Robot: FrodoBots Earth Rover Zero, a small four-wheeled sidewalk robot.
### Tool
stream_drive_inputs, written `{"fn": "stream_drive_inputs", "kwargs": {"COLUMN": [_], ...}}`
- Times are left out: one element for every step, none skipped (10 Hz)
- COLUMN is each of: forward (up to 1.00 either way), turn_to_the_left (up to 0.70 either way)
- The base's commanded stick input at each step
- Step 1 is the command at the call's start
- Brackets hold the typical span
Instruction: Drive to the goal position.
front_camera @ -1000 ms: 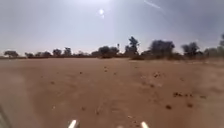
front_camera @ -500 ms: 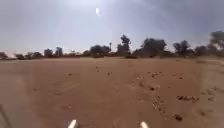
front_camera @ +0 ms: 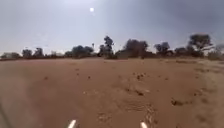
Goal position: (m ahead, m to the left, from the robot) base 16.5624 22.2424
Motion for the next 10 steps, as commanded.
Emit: {"fn": "stream_drive_inputs", "kwargs": {"forward": [0.7,0.7,0.7,0.7,0.7,0.7,0.7,0.7,0.7,0.7], "turn_to_the_left": [0.0,0.0,0.0,0.0,0.0,0.0,0.0,0.0,0.0,0.0]}}
